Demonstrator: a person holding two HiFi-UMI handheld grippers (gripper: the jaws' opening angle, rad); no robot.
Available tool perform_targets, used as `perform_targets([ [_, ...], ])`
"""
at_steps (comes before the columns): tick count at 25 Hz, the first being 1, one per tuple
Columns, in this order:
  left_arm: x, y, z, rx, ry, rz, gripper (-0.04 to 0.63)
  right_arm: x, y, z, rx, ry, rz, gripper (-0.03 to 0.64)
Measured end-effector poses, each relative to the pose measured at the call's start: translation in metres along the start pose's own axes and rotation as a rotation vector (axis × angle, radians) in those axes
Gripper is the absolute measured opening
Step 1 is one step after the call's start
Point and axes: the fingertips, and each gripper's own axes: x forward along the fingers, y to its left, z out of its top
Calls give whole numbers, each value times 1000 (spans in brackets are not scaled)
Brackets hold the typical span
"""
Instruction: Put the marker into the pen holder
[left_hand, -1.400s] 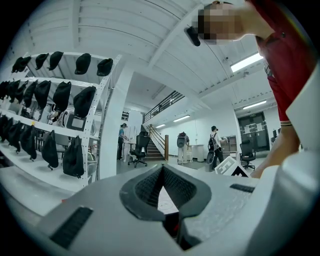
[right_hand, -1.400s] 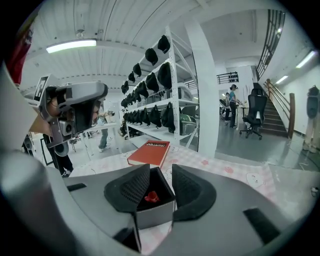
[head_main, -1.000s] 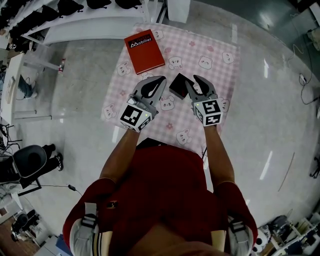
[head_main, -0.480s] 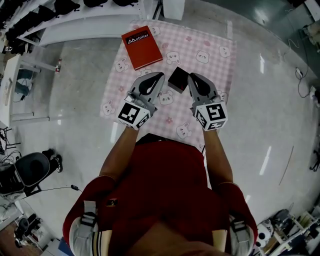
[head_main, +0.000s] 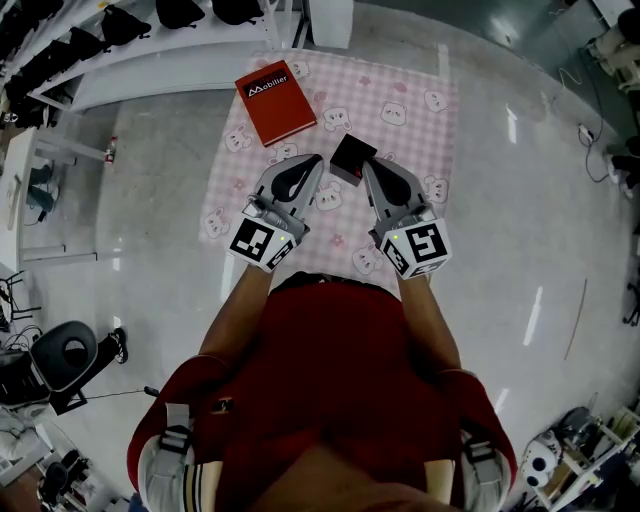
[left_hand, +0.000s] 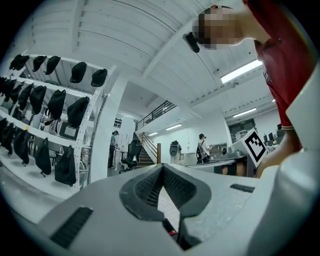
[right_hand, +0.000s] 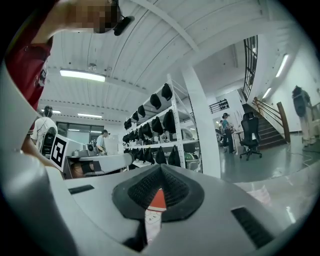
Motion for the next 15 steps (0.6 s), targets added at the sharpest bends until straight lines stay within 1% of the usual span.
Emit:
perform_targets([
  [6, -5, -16, 9, 18, -12, -44, 6, -16, 12, 9, -16, -16, -17, 0],
  [15, -6, -26, 17, 22, -28, -82, 6, -30, 17, 17, -45, -26, -46, -2],
])
